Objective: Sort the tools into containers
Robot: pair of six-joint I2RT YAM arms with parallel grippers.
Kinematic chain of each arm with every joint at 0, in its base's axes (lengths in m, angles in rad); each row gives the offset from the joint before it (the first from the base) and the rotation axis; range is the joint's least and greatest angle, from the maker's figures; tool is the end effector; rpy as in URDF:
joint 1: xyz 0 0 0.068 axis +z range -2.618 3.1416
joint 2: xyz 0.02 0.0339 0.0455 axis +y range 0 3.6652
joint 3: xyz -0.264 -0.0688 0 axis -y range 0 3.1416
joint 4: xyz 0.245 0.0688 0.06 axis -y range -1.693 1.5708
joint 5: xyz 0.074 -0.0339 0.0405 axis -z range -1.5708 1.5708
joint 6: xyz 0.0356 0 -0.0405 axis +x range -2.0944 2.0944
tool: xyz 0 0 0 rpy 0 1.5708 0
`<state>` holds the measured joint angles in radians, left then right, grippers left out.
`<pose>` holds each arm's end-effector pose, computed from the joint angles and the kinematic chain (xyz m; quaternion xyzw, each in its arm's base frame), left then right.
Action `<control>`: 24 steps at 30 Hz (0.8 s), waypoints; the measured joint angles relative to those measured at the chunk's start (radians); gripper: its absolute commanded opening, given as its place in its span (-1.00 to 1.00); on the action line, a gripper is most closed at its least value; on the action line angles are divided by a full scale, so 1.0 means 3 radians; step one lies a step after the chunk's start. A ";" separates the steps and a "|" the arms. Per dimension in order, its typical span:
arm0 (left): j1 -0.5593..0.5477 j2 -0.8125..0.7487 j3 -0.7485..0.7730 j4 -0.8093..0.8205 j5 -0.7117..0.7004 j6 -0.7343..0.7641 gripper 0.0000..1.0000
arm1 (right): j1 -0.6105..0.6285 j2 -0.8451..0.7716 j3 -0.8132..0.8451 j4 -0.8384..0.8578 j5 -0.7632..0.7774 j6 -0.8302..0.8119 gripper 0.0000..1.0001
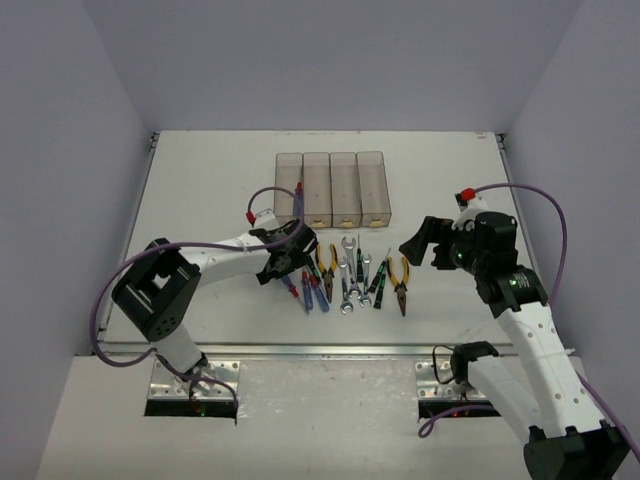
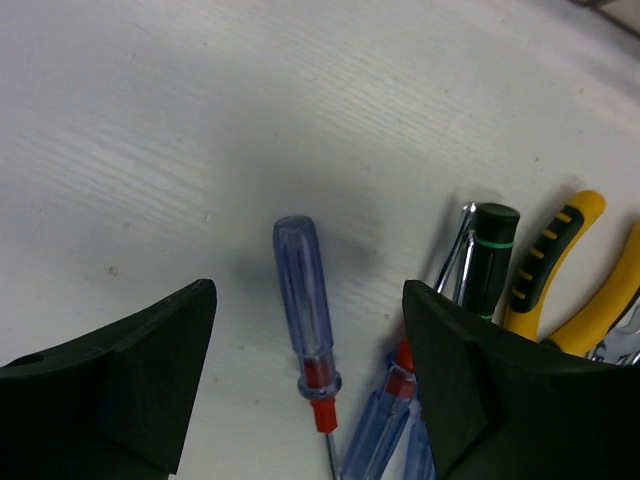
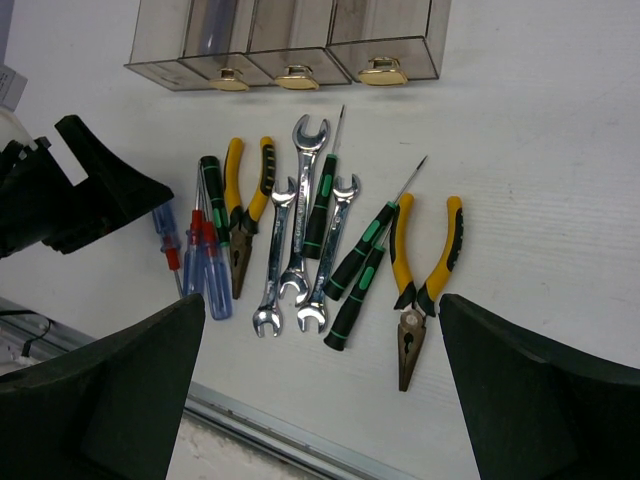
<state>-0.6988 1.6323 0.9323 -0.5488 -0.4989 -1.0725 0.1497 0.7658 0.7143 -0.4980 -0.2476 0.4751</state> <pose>0.2373 -0.1771 0.1652 -0.2166 0.9325 0.0339 0.2870 0.1668 0.0340 0.2871 0.0807 0.8641 0.2516 0.4284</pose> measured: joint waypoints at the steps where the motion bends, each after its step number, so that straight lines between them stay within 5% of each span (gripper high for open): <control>1: -0.0001 0.0060 0.0059 -0.0015 -0.0018 -0.0069 0.33 | 0.0000 0.0000 0.0000 0.0000 -0.0001 0.0000 0.98; 10: -0.0005 0.0270 0.0068 0.0054 0.0037 -0.0386 -0.23 | 0.0000 0.0000 -0.0019 0.0001 0.0000 0.0000 0.98; 17: -0.0007 0.0246 -0.0031 0.0130 0.0006 -0.0435 -1.00 | 0.0000 0.0001 -0.0036 0.0003 0.0001 0.0001 0.98; 24: -0.0007 0.0054 -0.0171 0.0099 -0.0054 -0.0167 -1.00 | 0.0000 0.0000 -0.0037 0.0003 0.0001 0.0001 0.98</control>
<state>-0.7010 1.6486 0.8809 -0.5190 -0.5150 -1.1225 0.1497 0.7659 0.7033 -0.4973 -0.2474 0.4755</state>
